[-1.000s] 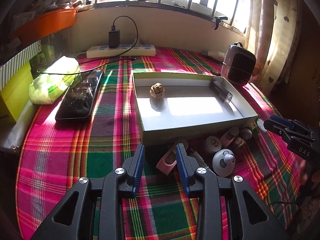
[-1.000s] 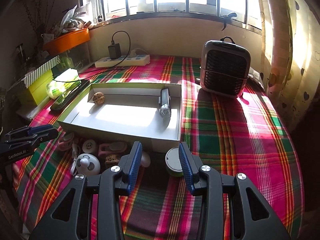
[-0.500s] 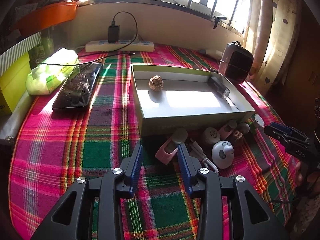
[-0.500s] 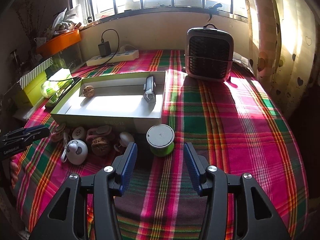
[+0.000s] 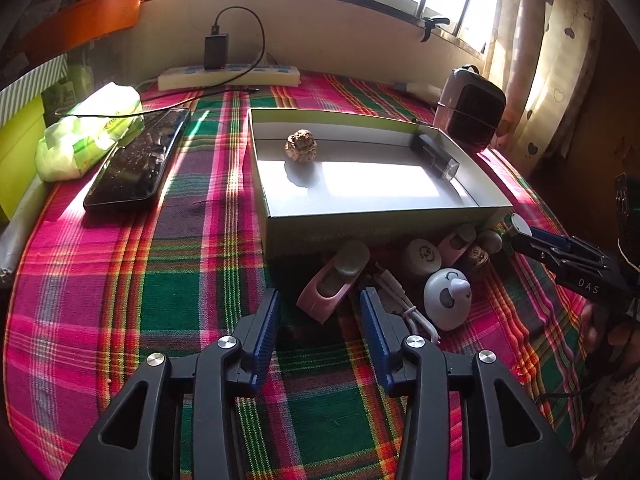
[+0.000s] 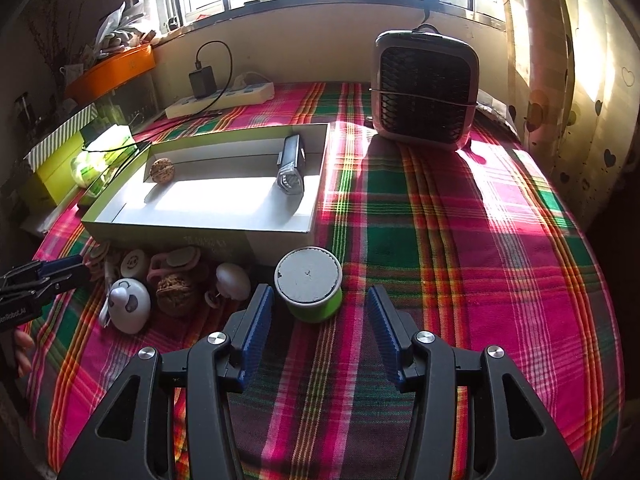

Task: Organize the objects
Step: 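Withdraw both grippers from the box toward the remaining objects, then grasp the pink clip with the left gripper while the right grasps the green tape roll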

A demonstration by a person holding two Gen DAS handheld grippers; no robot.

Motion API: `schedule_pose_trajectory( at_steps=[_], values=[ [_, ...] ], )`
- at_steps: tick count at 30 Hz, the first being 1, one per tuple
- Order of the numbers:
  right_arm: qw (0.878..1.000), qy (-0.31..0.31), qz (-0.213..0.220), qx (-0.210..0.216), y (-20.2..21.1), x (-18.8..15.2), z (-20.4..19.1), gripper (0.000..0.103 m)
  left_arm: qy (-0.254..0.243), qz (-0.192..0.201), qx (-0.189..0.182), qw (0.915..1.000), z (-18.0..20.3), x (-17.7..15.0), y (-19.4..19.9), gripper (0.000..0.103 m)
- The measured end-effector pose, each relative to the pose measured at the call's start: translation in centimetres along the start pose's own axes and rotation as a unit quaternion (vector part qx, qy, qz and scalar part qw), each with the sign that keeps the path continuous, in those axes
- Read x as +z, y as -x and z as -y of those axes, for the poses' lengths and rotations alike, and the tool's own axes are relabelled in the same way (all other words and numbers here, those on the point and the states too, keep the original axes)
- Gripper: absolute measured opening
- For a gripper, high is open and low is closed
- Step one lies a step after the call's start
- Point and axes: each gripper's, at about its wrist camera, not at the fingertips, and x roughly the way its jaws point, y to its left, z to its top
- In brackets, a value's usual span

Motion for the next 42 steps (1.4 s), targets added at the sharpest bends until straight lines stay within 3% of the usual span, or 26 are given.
schedule_pose_trajectory(
  at_steps=[24,33,42],
  values=[
    [1.000,0.011,-0.002,0.010,-1.1,1.1,-0.2,0.050,-0.016,-0.003,0.016,0.9997,0.4,1.2,-1.4,0.040],
    [1.000,0.011,0.001,0.010,-1.0,1.1,-0.2,0.039,-0.017,-0.002,0.019,0.9997,0.6,1.3,-1.6,0.039],
    [1.000,0.014,0.001,0.010,-0.9,1.0,-0.4,0.036,-0.020,-0.004,0.022,0.9995,0.7,1.3,-1.6,0.021]
  ],
)
